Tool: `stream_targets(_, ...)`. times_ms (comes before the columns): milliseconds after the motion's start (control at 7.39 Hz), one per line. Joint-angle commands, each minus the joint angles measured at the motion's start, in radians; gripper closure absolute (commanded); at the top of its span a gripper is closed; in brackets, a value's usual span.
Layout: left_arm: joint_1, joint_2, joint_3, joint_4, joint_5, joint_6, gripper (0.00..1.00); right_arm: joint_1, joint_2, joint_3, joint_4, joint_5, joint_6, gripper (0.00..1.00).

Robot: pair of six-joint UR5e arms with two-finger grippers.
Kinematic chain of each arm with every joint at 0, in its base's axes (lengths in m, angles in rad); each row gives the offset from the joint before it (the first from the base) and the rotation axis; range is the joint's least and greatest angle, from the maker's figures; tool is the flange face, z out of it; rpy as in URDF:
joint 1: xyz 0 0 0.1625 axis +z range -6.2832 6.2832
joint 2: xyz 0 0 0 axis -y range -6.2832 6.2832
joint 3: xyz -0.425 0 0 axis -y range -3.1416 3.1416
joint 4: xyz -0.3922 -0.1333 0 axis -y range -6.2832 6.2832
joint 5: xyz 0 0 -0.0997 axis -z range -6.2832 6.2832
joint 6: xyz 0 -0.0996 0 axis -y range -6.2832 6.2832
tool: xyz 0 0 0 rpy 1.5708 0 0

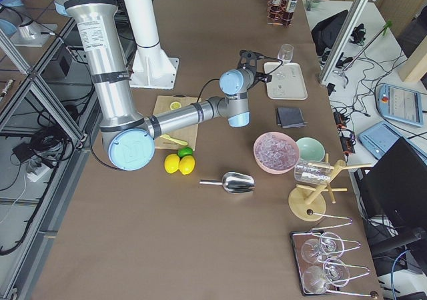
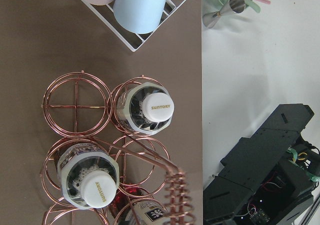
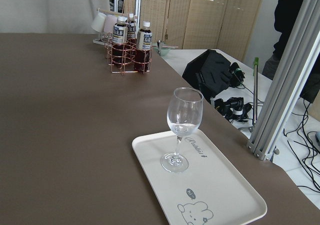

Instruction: Take tea from basket to plate

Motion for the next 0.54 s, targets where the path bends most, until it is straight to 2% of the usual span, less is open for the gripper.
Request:
stream_targets(0, 0.002, 0.003, 0.009, -0.014, 0.0, -0.001, 0.52, -0.041, 0.029, 0.007, 0.073, 0.018, 0.004, 0.01)
stream_targets(135, 0.002, 0.01, 0.009, -0.015, -0.003, -0.001, 0.56, -0.043, 0.029, 0.012, 0.097, 0.021, -0.004, 0.01)
stream_targets(271, 0.0, 0.01, 0.007, -0.017, -0.005, -0.001, 0.65, -0.063, 0.029, 0.013, 0.107, 0.027, 0.007, 0.01)
stream_targets(406, 0.0, 0.01, 0.006, -0.018, -0.006, -0.007, 0.94, -0.067, 0.028, 0.015, 0.108, 0.027, 0.025, 0.01)
